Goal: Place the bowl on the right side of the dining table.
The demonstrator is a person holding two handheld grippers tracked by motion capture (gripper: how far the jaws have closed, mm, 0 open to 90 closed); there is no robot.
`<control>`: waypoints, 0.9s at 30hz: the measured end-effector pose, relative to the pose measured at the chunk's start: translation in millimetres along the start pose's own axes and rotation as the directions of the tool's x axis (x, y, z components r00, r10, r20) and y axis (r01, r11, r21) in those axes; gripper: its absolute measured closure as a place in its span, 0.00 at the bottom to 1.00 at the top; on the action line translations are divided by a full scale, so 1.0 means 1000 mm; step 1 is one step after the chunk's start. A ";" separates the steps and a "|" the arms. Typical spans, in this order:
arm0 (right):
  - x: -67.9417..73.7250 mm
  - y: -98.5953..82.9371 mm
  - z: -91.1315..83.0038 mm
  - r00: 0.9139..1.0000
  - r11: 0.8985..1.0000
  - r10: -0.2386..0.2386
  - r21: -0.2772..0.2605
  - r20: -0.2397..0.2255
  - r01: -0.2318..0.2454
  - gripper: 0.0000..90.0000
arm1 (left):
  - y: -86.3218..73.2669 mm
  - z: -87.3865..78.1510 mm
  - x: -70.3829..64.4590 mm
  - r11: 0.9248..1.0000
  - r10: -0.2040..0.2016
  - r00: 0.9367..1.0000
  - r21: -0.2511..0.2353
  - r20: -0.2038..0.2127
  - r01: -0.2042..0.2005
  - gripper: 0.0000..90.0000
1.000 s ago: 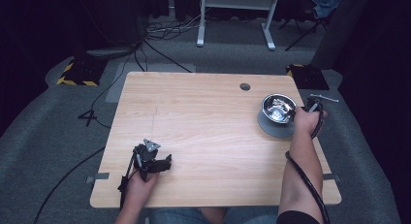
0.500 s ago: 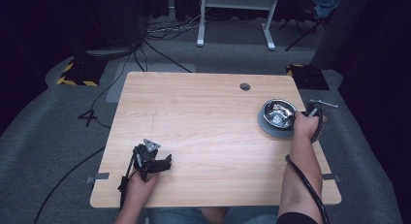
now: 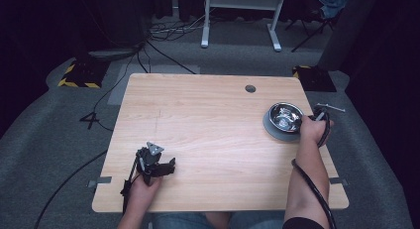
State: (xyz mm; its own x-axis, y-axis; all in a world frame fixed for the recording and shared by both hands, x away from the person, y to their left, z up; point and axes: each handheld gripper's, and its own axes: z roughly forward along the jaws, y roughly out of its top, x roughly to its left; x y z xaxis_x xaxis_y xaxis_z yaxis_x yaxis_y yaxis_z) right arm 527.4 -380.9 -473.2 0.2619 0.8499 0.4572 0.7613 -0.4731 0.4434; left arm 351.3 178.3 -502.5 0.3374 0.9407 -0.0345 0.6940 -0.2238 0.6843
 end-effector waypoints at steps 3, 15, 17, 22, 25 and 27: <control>0.000 0.000 0.000 1.000 1.000 0.004 0.005 -0.001 -0.004 0.96 | 0.000 0.000 0.000 1.000 0.000 1.000 0.000 0.000 0.000 0.18; -0.001 0.003 -0.007 0.999 0.997 -0.052 -0.060 0.011 0.053 0.76 | 0.000 0.000 0.000 1.000 -0.001 1.000 -0.002 0.000 0.001 0.18; 0.000 0.005 -0.011 0.997 0.994 -0.069 -0.083 0.027 0.071 0.73 | 0.000 0.000 0.000 1.000 0.000 1.000 0.000 0.000 0.000 0.18; 0.005 0.010 -0.023 0.993 0.985 -0.106 -0.127 0.054 0.112 0.67 | 0.000 0.000 0.000 1.000 0.000 1.000 0.000 0.000 0.000 0.18; 0.012 0.012 -0.030 0.977 0.969 -0.188 -0.145 0.100 0.201 0.62 | 0.000 0.000 0.000 1.000 0.000 1.000 0.000 0.001 0.000 0.18; 0.016 0.014 -0.035 0.972 0.960 -0.213 -0.162 0.095 0.226 0.62 | 0.000 0.000 0.000 1.000 -0.001 1.000 0.000 0.001 0.001 0.18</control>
State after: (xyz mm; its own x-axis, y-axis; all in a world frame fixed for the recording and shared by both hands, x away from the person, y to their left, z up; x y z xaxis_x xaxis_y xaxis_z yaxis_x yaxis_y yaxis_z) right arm 521.3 -382.0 -432.6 0.1489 0.9493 0.2768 0.6943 -0.2997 0.6543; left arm 351.4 178.4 -502.4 0.3375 0.9406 -0.0357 0.6941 -0.2231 0.6844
